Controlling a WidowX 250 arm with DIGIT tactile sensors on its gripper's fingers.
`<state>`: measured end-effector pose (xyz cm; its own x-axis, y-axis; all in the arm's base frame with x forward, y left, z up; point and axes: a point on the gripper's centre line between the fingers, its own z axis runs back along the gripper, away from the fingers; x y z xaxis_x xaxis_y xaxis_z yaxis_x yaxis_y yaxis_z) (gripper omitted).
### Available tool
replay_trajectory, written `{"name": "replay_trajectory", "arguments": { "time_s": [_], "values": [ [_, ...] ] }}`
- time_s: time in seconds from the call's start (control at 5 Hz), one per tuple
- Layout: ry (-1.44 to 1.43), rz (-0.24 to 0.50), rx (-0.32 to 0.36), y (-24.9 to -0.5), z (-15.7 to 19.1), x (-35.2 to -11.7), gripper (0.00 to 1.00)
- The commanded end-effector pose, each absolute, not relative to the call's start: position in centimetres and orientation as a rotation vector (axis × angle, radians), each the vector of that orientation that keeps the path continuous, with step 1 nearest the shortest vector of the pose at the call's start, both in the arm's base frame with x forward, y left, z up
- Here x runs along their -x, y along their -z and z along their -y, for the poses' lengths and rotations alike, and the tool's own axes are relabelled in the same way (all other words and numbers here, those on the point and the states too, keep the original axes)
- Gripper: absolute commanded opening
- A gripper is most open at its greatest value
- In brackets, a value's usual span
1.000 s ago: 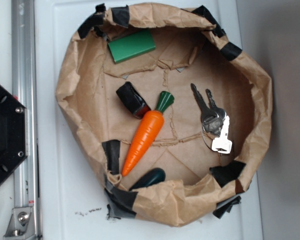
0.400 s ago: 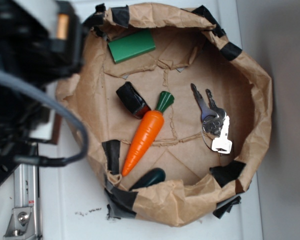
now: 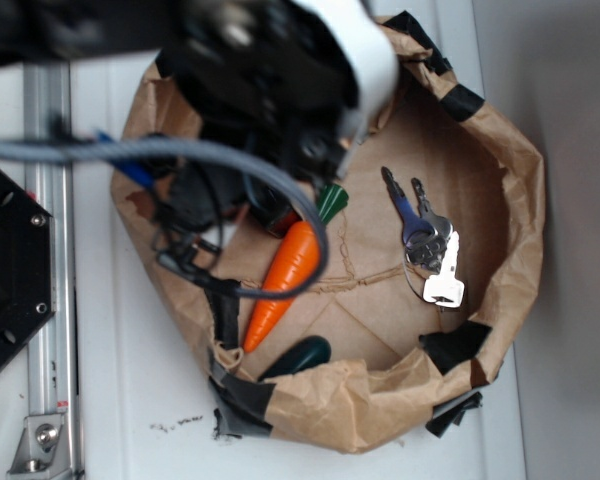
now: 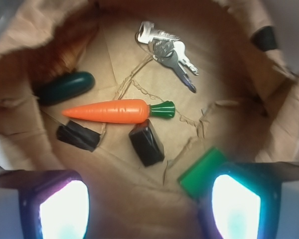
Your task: Grab the black box.
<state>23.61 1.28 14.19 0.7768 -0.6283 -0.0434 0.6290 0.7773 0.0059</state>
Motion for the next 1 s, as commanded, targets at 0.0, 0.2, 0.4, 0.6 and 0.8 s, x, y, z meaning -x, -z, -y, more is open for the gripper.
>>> {"name": "replay_trajectory", "arguments": {
  "time_s": [0.0, 0.2, 0.4, 0.6, 0.8],
  "values": [
    [0.658, -0.001, -0.101, -13.4, -1.0, -23.3, 1.0],
    [0.658, -0.001, -0.101, -13.4, -1.0, -23.3, 1.0],
    [0.658, -0.001, -0.101, -13.4, -1.0, -23.3, 1.0],
    [0.701, -0.032, -0.072, -10.2, -1.7, -24.2, 1.0],
    [0.737, -0.056, -0.049, -8.1, -1.4, -24.5, 1.0]
  ]
}}
